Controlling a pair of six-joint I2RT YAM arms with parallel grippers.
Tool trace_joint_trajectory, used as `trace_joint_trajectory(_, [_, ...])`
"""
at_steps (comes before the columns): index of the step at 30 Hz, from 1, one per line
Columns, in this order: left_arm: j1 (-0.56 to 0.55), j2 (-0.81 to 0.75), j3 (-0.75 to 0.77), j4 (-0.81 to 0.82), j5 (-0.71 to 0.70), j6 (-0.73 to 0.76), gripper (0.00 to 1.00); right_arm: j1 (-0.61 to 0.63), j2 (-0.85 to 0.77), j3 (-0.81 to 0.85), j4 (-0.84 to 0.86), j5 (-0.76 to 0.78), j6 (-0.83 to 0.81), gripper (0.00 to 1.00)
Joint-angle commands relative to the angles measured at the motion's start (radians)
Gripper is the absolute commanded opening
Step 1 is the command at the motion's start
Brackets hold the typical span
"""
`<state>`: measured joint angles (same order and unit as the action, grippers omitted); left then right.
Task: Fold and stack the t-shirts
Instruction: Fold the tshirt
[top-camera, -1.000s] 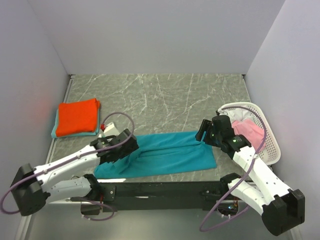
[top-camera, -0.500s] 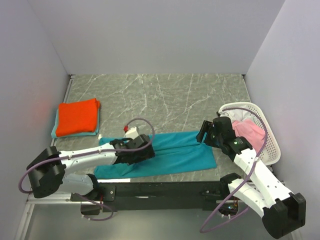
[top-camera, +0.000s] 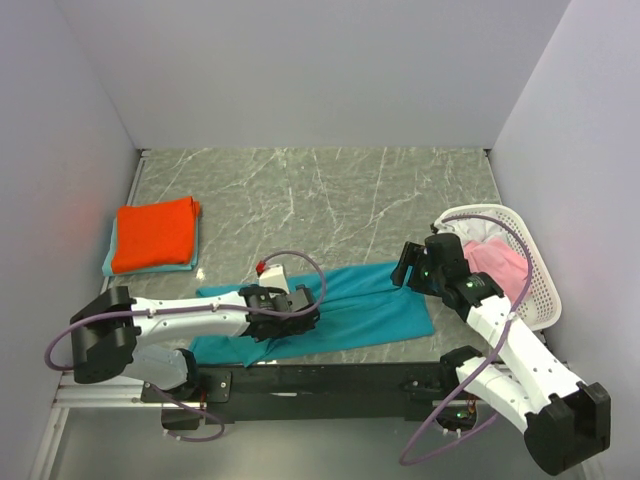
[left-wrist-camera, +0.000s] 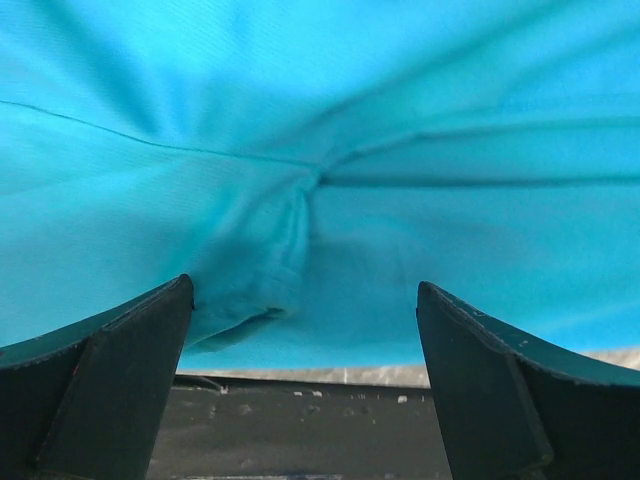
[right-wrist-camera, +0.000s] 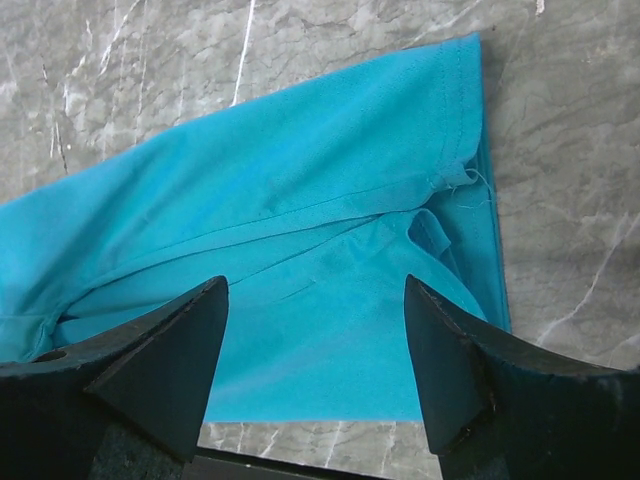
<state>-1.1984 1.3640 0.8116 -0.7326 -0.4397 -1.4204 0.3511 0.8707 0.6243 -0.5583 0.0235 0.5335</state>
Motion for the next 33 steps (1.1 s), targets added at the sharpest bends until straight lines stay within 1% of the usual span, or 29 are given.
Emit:
trace_joint_trajectory(1, [-0.003, -0.048, 0.044, -0.126, -0.111, -0.106, 0.99, 0.006, 0.007, 0.014, 0.034, -0.013, -0.020, 0.78])
trace_joint_trajectory(2, [-0.004, -0.057, 0.046, -0.146, -0.144, -0.120, 0.99, 0.006, 0.007, 0.015, 0.037, -0.017, -0.020, 0.78])
trace_joint_trajectory(4, [0.008, -0.097, 0.040, -0.186, -0.168, -0.152, 0.99, 0.006, 0.016, 0.018, 0.049, -0.020, -0.018, 0.78])
trace_joint_trajectory(5, [0.019, -0.112, 0.022, -0.195, -0.174, -0.158, 0.99, 0.014, 0.014, 0.018, 0.058, -0.051, -0.023, 0.78])
trace_joint_trajectory(7, [0.091, -0.175, -0.009, -0.182, -0.157, -0.146, 0.99, 0.034, 0.020, 0.029, 0.086, -0.086, -0.033, 0.83])
trace_joint_trajectory(8, [0.149, -0.199, -0.044, -0.168, -0.145, -0.115, 0.99, 0.060, 0.024, 0.035, 0.095, -0.086, -0.036, 0.84])
trace_joint_trajectory(9, [0.172, -0.229, -0.067, -0.122, -0.133, -0.097, 0.99, 0.110, 0.028, 0.043, 0.113, -0.083, -0.035, 0.84])
trace_joint_trajectory(10, [0.193, -0.293, -0.087, -0.098, -0.125, -0.085, 0.99, 0.144, 0.045, 0.063, 0.123, -0.085, -0.032, 0.84])
trace_joint_trajectory(11, [0.250, -0.325, -0.129, -0.074, -0.116, -0.040, 0.99, 0.170, 0.057, 0.074, 0.135, -0.097, -0.033, 0.84])
trace_joint_trajectory(12, [0.284, -0.359, -0.149, -0.041, -0.088, -0.011, 0.99, 0.204, 0.069, 0.081, 0.161, -0.112, -0.035, 0.85])
trace_joint_trajectory(13, [0.316, -0.418, -0.170, 0.014, -0.073, 0.018, 0.99, 0.209, 0.098, 0.092, 0.176, -0.131, -0.032, 0.85])
trace_joint_trajectory(14, [0.389, -0.443, -0.210, 0.045, -0.050, 0.072, 1.00, 0.209, 0.114, 0.097, 0.190, -0.146, -0.027, 0.85])
trace_joint_trajectory(15, [0.425, -0.482, -0.225, 0.068, -0.001, 0.101, 0.99, 0.207, 0.157, 0.112, 0.196, -0.136, -0.017, 0.85])
trace_joint_trajectory(16, [0.454, -0.491, -0.241, 0.122, 0.028, 0.153, 0.99, 0.209, 0.183, 0.123, 0.198, -0.120, -0.012, 0.85])
trace_joint_trajectory(17, [0.506, -0.496, -0.267, 0.140, 0.050, 0.167, 0.99, 0.209, 0.212, 0.133, 0.198, -0.100, -0.013, 0.86])
trace_joint_trajectory(18, [0.528, -0.496, -0.279, 0.159, 0.068, 0.179, 0.99, 0.209, 0.246, 0.149, 0.187, -0.096, -0.013, 0.86])
trace_joint_trajectory(19, [0.549, -0.481, -0.290, 0.212, 0.120, 0.211, 1.00, 0.210, 0.316, 0.185, 0.175, -0.085, -0.006, 0.86])
trace_joint_trajectory(20, [0.591, -0.464, -0.314, 0.238, 0.145, 0.224, 0.99, 0.209, 0.350, 0.199, 0.169, -0.079, -0.004, 0.86])
trace_joint_trajectory(21, [0.609, -0.444, -0.324, 0.271, 0.179, 0.236, 0.99, 0.209, 0.381, 0.210, 0.187, -0.085, -0.013, 0.86])
trace_joint_trajectory(23, [0.658, -0.361, -0.342, 0.343, 0.249, 0.268, 0.99, 0.198, 0.473, 0.242, 0.195, -0.056, -0.009, 0.86])
trace_joint_trajectory(26, [0.710, -0.223, -0.330, 0.390, 0.294, 0.307, 0.99, 0.175, 0.594, 0.298, 0.187, -0.028, -0.003, 0.86])
trace_joint_trajectory(27, [0.720, -0.162, -0.324, 0.409, 0.295, 0.310, 0.99, 0.170, 0.620, 0.305, 0.195, -0.049, -0.003, 0.86])
trace_joint_trajectory(28, [0.729, -0.132, -0.316, 0.421, 0.298, 0.316, 0.99, 0.166, 0.663, 0.313, 0.201, -0.059, 0.000, 0.86])
trace_joint_trajectory(31, [0.769, -0.024, -0.273, 0.461, 0.292, 0.337, 0.99, 0.166, 0.717, 0.293, 0.210, -0.050, 0.013, 0.86])
trace_joint_trajectory(33, [0.801, 0.039, -0.215, 0.484, 0.303, 0.354, 0.99, 0.166, 0.729, 0.267, 0.216, -0.045, 0.026, 0.86])
